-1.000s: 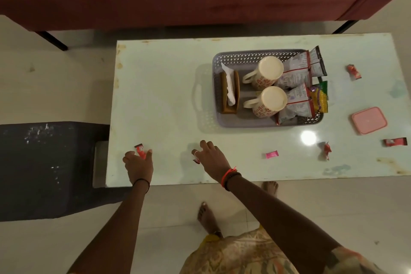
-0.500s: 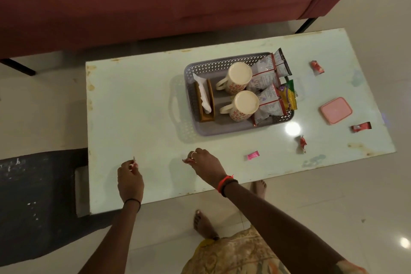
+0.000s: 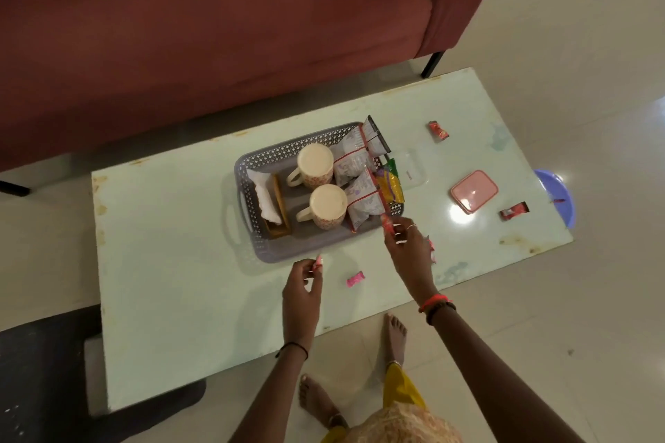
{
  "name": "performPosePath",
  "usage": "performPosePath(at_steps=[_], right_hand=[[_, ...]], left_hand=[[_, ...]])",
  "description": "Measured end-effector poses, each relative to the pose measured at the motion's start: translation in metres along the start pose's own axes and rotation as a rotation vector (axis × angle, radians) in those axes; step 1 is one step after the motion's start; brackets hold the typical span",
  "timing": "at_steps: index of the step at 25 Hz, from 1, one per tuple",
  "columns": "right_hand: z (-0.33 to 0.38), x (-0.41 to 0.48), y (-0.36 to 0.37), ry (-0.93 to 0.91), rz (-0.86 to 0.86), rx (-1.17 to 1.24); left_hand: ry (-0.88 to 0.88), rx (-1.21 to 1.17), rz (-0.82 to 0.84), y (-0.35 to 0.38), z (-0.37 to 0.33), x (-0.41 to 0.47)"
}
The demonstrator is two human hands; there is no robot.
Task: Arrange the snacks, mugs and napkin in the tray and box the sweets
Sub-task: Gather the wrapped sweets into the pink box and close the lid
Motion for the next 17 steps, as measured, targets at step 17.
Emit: performPosePath(at_steps=[17], right_hand=[[-0.076, 0.205, -0.076, 0.029, 0.134, -0.094]], left_hand=[[0.172, 0.052, 0.079, 0.175, -0.151, 0.078]])
Point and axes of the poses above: each hand's wrist, its own x-axis towards the middle knuckle, its own y-axis out of the palm, z = x × y, the point moved 6 cm from there along x, towards the middle knuckle, and after that the axes turned 8 degrees about -y, right-handed, at the moved point
